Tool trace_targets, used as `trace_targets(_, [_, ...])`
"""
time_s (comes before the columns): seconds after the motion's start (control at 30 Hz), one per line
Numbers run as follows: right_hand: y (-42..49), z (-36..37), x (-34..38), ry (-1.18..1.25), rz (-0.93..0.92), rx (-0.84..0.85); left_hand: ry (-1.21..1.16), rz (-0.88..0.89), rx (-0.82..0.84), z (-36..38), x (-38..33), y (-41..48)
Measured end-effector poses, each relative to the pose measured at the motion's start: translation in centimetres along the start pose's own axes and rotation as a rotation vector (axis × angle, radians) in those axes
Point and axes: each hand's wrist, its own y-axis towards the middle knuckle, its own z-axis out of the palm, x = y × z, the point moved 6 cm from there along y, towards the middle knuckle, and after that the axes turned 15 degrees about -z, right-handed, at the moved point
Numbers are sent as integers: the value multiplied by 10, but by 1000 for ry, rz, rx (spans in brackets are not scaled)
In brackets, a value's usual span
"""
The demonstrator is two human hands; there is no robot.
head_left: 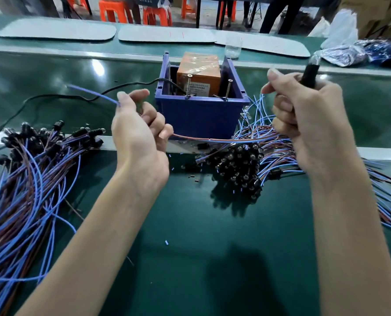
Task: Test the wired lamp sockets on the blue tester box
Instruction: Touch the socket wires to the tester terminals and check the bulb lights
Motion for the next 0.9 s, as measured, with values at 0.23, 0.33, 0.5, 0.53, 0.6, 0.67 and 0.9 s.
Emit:
trace_targets(0.23, [-4, 14, -14, -87, 10, 150, 837, -48, 315, 29, 41, -11])
trace_targets(0.33, [-11, 27, -23, -40, 97, 306, 1008, -108, 398, 32, 59, -15])
trace_targets(0.5, [-13, 29, -24, -21, 117, 366, 1116, -175, 432, 29, 63, -13])
trace_targets(0.53, [-13, 29, -23, -19, 111, 380, 1127, -176, 436, 28, 62, -13])
trace_targets(0.6, [-15, 32, -21, -21, 106, 408, 1152, -173, 448, 27, 60, -13])
trace_targets(0.67, [-15, 32, -23, -39, 110, 395, 1150, -171, 469, 28, 60, -13])
trace_targets(0.9, [-11, 26, -28, -51, 131, 306, 1021, 26, 438, 27, 52, -10])
